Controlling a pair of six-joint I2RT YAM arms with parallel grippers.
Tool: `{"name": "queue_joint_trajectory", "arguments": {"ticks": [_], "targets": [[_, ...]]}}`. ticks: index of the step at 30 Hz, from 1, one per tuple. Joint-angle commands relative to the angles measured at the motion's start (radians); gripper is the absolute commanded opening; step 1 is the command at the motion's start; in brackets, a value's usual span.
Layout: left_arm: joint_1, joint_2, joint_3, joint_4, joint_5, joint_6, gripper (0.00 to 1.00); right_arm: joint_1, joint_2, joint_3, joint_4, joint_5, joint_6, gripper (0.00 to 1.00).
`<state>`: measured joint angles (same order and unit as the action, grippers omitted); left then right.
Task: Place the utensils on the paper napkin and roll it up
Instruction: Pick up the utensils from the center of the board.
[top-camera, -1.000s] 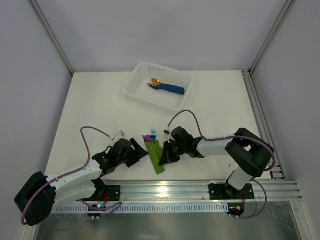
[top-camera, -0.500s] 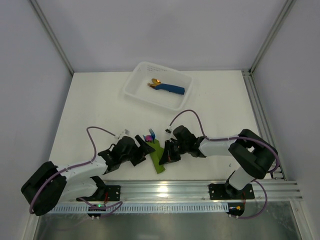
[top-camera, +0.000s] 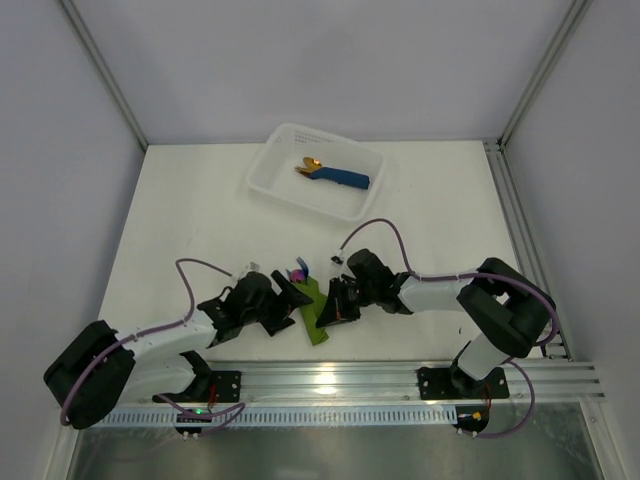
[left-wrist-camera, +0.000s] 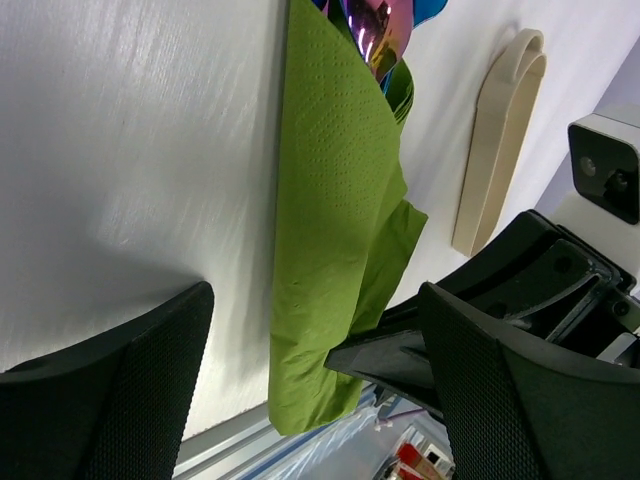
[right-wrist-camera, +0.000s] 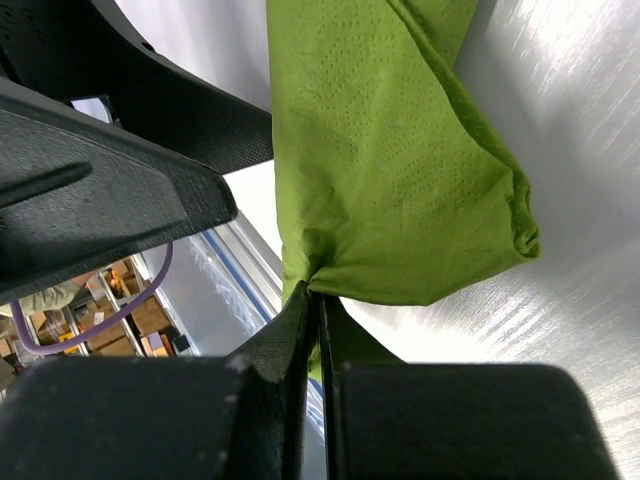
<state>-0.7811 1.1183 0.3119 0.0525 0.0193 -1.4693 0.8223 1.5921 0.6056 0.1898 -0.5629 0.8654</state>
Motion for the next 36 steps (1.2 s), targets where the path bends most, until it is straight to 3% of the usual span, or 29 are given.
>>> {"name": "queue_joint_trajectory", "arguments": {"ticks": [1, 9, 18, 27, 36], "targets": [[-0.004, 0.038, -0.004, -0.132, 0.036, -0.017, 0.86, -0.006, -0.017, 0.006, 0.063, -0.035, 0.026, 0.04], [-0.007, 0.146, -0.083, 0.108, 0.053, -0.083, 0.86, -0.012, -0.023, -0.004, 0.076, -0.046, 0.038, 0.04], [-0.006, 0.213, -0.076, 0.135, 0.060, -0.094, 0.86, -0.014, -0.018, -0.004, 0.085, -0.052, 0.043, 0.04], [-0.006, 0.362, -0.115, 0.335, 0.085, -0.141, 0.84, -0.015, -0.021, -0.012, 0.096, -0.054, 0.049, 0.04], [-0.006, 0.377, -0.129, 0.357, 0.067, -0.143, 0.81, -0.017, -0.017, -0.015, 0.096, -0.054, 0.049, 0.04]]}}
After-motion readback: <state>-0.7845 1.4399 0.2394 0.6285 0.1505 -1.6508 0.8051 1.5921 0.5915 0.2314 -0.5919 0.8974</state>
